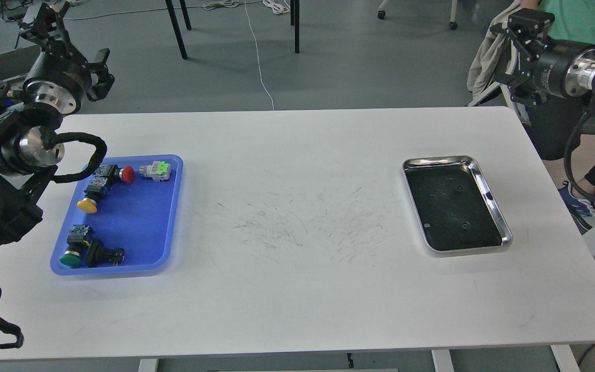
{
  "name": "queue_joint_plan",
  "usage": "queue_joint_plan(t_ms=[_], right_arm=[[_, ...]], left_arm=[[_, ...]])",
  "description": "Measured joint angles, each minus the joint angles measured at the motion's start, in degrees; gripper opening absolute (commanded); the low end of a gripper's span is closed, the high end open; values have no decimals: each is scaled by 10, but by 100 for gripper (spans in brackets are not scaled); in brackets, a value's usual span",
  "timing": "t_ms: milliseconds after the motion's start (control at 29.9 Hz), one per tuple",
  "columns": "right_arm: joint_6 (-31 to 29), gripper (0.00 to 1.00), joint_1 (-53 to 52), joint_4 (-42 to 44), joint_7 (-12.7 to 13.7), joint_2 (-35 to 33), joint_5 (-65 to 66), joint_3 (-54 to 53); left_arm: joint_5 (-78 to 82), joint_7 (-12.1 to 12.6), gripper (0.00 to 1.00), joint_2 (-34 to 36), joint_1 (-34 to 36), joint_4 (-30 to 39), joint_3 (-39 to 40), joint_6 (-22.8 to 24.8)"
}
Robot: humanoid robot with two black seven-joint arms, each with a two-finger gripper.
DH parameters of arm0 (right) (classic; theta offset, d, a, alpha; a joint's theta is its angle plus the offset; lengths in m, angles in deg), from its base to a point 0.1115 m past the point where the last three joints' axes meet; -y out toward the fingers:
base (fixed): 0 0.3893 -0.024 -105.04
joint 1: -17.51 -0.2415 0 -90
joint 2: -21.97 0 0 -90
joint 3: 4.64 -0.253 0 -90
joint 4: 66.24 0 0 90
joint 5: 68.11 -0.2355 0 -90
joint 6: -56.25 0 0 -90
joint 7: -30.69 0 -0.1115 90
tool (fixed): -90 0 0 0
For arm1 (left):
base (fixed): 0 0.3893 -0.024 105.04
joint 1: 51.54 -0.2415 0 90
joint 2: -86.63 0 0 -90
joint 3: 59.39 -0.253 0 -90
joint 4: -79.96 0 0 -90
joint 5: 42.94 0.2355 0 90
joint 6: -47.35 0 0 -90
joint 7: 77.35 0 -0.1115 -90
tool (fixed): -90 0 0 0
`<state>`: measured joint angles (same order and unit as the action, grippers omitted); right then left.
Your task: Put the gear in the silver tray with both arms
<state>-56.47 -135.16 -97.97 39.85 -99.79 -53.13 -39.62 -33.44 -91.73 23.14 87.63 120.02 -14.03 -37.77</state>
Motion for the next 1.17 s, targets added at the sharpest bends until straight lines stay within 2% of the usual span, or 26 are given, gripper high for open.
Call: queue_joint_plan(t_ms=[67, 167, 267, 334, 501, 635, 802, 1169], right_arm=[[-2, 97, 7, 60, -20, 35, -64, -25], [-10, 97, 30, 103, -34, 81, -163, -58], [-31, 97, 89, 96, -37, 104, -270, -105], [-45, 99, 140, 61, -38, 112, -307, -136], [-52, 99, 268, -60, -59, 117, -325, -233], [-53, 99, 318, -131, -65, 117, -326, -268], [-53, 99, 330, -145, -68, 117, -325, -275], [-53, 99, 319, -134, -70, 118, -325, -279]], left_arm=[[0, 6, 98, -9, 0, -1, -4, 0], [0, 9, 98, -34, -1, -4, -4, -1], [-10, 8, 98, -51, -6, -6, 3, -11], [-35, 6, 98, -54, -9, -3, 6, -27], [-89, 0, 98, -59, -15, -1, 9, -38], [-97, -9, 98, -70, -18, -1, 9, -37], [-97, -27, 98, -87, -25, -1, 8, -36], [-97, -51, 98, -89, -42, -1, 7, -39]])
